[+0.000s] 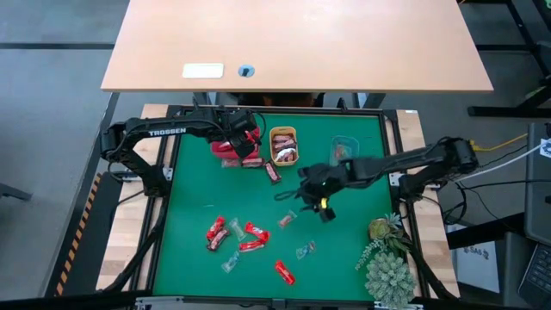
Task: Sort candy
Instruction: Put the orange gummy into the blue bin
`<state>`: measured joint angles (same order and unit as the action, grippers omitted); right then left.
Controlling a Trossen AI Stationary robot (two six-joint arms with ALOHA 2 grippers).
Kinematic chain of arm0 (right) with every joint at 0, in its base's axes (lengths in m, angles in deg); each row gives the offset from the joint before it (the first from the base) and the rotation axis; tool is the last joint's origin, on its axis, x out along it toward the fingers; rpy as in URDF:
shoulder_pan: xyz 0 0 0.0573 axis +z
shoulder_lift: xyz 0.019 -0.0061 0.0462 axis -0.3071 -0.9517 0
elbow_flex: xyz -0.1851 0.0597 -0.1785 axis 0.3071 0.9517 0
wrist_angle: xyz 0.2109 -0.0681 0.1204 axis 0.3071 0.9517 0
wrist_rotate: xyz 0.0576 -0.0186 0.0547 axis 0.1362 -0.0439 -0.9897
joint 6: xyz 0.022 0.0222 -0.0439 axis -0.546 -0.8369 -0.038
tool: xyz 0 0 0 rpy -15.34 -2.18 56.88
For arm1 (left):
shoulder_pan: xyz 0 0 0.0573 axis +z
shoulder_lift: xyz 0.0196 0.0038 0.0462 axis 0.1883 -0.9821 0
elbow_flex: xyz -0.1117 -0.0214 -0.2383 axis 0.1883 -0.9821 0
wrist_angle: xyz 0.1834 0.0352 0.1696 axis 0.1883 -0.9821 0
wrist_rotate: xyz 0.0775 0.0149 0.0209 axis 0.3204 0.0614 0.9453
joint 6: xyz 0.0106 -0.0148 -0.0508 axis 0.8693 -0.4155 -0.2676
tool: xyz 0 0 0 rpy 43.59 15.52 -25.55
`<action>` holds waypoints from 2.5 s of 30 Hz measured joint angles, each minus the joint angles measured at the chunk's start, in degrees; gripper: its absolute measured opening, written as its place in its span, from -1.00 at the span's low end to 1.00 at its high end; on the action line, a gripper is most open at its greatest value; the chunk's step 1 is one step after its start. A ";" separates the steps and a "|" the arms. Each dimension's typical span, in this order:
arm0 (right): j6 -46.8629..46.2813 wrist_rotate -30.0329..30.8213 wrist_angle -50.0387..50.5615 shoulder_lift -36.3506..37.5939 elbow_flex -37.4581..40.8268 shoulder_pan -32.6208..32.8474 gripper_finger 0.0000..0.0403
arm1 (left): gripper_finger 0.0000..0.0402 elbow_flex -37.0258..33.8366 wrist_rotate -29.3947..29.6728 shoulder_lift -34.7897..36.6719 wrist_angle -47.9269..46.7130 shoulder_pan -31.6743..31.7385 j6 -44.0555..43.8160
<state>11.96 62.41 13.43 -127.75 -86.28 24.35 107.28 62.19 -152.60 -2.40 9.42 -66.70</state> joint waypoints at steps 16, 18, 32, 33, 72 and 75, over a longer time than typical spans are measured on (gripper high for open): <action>3.44 1.92 -8.97 -14.61 0.07 2.66 -0.06 | -0.27 -0.02 0.02 0.00 0.74 -0.05 -0.02; 3.47 1.85 -9.84 -15.57 0.05 2.66 -0.06 | -0.27 -0.02 0.00 0.00 0.87 -0.05 -0.02; 3.66 -4.64 -14.75 -23.15 0.00 2.51 -0.06 | -0.27 -0.02 0.01 0.00 1.78 -0.06 0.00; 3.62 -5.16 -14.42 -23.31 0.00 2.50 -0.06 | -0.27 -0.02 -0.01 0.00 1.75 -0.07 0.00; 3.46 3.44 1.84 -21.74 -7.53 2.18 -0.40 | -0.27 -0.02 -0.02 0.00 2.67 -0.06 0.02; 3.55 10.80 13.75 -21.71 -13.81 2.16 -0.40 | -0.27 -0.02 -0.12 0.00 2.96 -0.06 0.02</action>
<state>15.50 73.21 27.18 -149.47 -100.09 26.51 107.26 62.07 -152.60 0.56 9.36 -66.67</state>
